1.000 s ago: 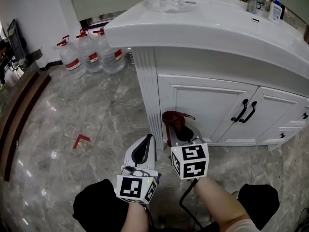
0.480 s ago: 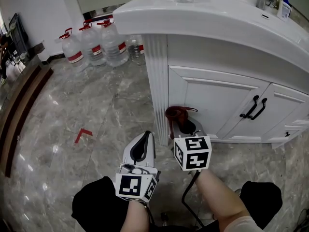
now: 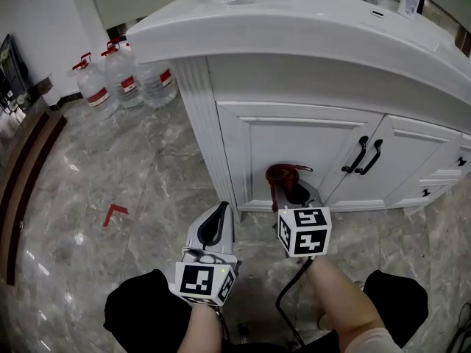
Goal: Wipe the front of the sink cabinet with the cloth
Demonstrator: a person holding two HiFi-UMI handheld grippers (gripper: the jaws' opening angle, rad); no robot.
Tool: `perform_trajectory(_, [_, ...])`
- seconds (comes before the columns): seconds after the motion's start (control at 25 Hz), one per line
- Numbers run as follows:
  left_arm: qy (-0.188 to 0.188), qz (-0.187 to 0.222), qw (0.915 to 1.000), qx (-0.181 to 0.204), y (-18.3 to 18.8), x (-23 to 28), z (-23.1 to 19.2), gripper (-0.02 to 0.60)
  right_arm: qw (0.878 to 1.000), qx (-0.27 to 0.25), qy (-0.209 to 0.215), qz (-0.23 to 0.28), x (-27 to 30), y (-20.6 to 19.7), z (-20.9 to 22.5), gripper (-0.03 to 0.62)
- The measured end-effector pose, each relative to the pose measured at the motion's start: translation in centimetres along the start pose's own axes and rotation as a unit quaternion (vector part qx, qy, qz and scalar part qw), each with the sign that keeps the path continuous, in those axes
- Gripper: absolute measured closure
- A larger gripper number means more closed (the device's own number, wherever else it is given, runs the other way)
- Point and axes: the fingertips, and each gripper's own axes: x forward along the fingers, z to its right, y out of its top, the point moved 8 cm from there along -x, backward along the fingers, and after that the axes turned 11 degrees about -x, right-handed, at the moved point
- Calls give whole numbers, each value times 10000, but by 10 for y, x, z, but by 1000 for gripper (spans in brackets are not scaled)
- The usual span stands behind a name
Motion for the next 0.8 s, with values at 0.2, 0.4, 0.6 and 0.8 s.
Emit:
perform_trajectory(0.2, [-333,-85,9993,134,-8,11,23,581,9995,142,-245,-119,-17,-16,35,510])
perform_trajectory(0.4, [-383,-244,9987,251,-19,17,29,581,9979,289,-552,-195,-30,-28,64,510])
perform_trajectory(0.6, [-354,-285,9986,273,-22,16,28,581,9947,495,-873,-213,-47,-38,91,508])
perform_trajectory(0.8, [-413,-331,9983,239,-27,16,25,581,9924,339,-1170,-198,-57,-41,100,510])
